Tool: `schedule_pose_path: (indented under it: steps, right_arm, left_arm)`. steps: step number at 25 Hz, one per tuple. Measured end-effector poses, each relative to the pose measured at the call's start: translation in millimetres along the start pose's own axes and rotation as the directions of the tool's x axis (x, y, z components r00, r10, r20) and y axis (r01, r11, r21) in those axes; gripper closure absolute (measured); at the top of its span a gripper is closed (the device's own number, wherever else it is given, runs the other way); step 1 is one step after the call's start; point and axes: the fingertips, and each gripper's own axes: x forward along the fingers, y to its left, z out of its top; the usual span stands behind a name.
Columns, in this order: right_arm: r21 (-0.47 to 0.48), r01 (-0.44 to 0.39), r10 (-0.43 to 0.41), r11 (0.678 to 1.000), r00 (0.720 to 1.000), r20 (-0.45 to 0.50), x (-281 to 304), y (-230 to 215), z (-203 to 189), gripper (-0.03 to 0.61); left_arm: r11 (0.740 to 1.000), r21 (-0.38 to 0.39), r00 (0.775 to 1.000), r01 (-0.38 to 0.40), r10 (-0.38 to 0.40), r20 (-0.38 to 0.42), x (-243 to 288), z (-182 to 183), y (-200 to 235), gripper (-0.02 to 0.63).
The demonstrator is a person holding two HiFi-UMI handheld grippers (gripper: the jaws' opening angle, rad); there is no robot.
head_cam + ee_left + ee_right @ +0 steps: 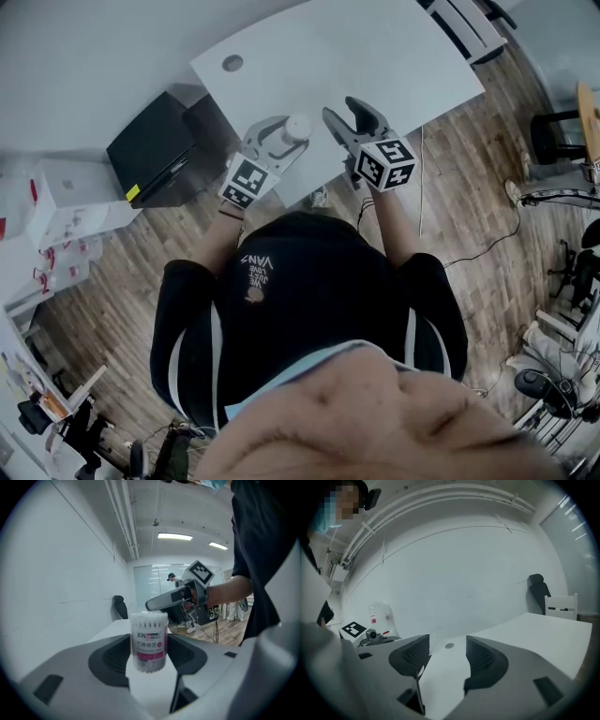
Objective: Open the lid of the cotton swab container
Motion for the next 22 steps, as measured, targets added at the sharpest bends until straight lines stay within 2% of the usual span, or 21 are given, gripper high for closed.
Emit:
schedule_pose_path:
  steps: [9, 15, 22]
  right_arm:
    - [-0.013, -0.023, 0.023, 1.0, 1.0, 0.013, -1, 8, 2, 0.327]
    - [-0.051, -0.035, 0.038, 0.998, 0.997, 0.065, -7, 18, 11, 0.327]
    - [-0.094, -0.027, 0.029, 0.995, 1.0, 0.01, -9, 26, -6, 0.33]
  left_arm:
    - [0.999, -0.028, 0.999, -0.032, 0.032, 0.002, -1, -1, 10, 0.362]
    - [0.995, -0.063, 0.997, -0.073, 0.074, 0.016, -7, 3, 25, 0.362]
    - [0.984, -0.119, 0.989, -0.13, 0.137, 0.048, -21, 7, 46, 0.362]
